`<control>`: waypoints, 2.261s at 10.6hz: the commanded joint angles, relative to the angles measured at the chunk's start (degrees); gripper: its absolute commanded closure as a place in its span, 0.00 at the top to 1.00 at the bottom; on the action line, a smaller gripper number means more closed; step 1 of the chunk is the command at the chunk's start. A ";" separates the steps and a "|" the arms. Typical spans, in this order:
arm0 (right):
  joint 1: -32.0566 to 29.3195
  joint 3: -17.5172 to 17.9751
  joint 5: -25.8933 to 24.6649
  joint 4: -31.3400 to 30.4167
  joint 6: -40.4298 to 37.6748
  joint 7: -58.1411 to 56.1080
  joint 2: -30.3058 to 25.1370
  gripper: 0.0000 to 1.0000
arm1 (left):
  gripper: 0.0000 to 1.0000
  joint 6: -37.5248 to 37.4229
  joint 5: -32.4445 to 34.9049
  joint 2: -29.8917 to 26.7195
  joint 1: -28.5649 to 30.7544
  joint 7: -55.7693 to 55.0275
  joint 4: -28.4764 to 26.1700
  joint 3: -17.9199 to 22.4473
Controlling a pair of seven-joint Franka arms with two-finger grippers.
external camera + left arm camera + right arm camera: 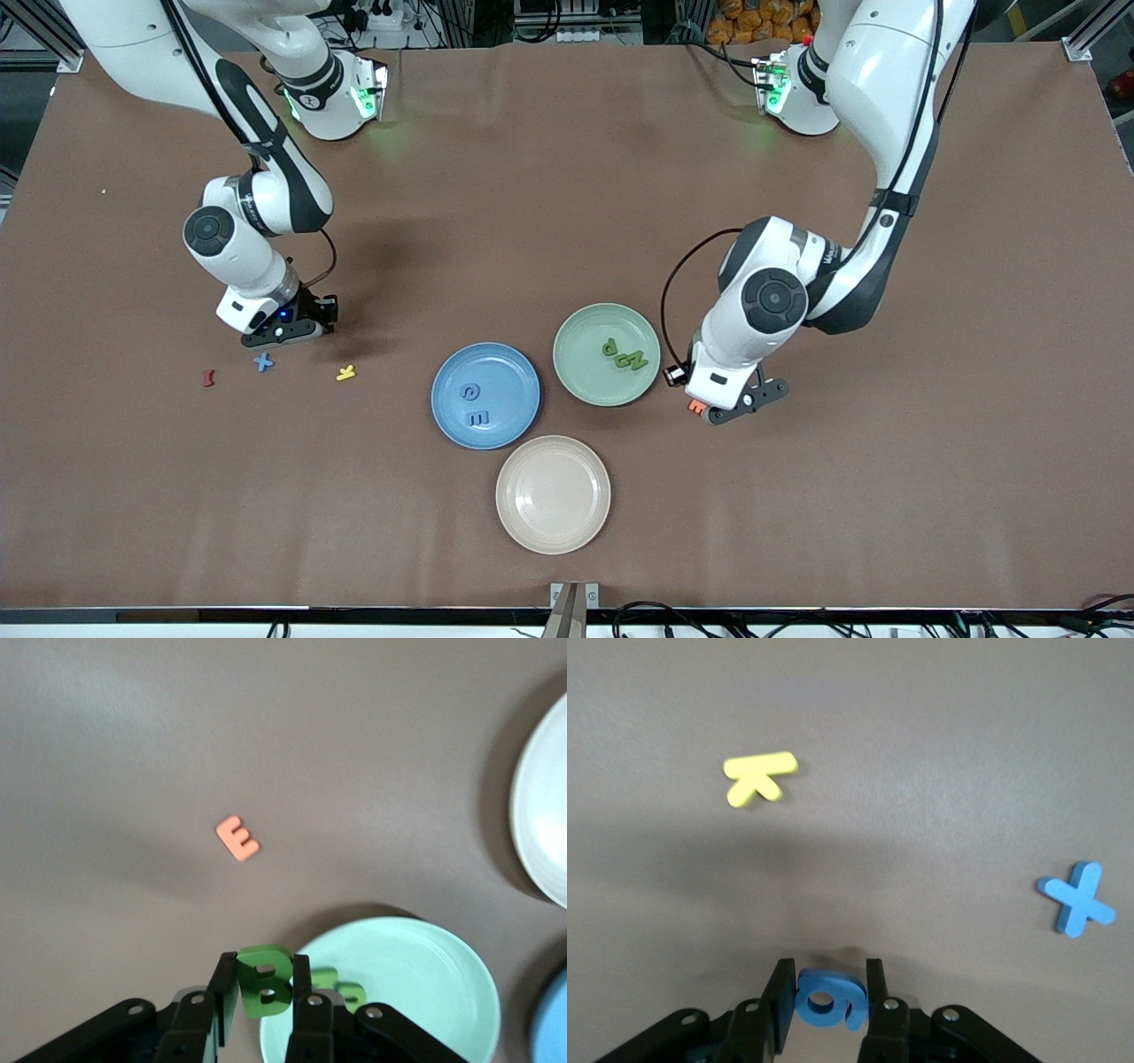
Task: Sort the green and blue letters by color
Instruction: 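Carry green B over the green plate while the right gripper carries 9, then open both grippers to drop B and 9 onto their plates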
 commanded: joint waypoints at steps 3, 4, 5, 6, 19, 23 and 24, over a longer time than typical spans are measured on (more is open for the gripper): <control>0.96 3.07 -0.01 10.18 -12.37 5.18 -1.08 0.29 | 0.00 -1.92 -0.92 -0.52 -4.91 -11.00 1.17 -1.43; 3.15 3.17 -0.01 13.96 -16.23 8.26 -0.55 0.30 | 0.00 -1.48 -0.84 -0.16 -6.14 -12.24 1.26 -1.34; 5.52 3.17 -0.01 17.39 -18.27 11.68 0.67 0.30 | 0.00 -1.13 -0.83 0.10 -7.29 -13.12 1.26 -0.99; 7.72 3.17 -0.01 20.90 -18.47 15.37 2.77 0.30 | 0.00 -0.69 -0.83 0.63 -7.56 -13.21 1.26 -0.99; 20.93 2.91 -0.80 48.10 -18.12 33.52 24.67 1.00 | 1.00 -1.21 4.79 0.63 -3.37 -14.13 1.17 -0.20; 17.86 2.55 -0.98 48.54 -18.56 20.99 24.06 1.00 | 1.00 -7.62 4.62 -0.42 6.65 1.18 0.64 -0.37; 15.84 2.55 -0.98 48.54 -18.90 15.99 24.06 1.00 | 1.00 -9.80 4.61 -0.86 8.24 2.07 0.47 -0.72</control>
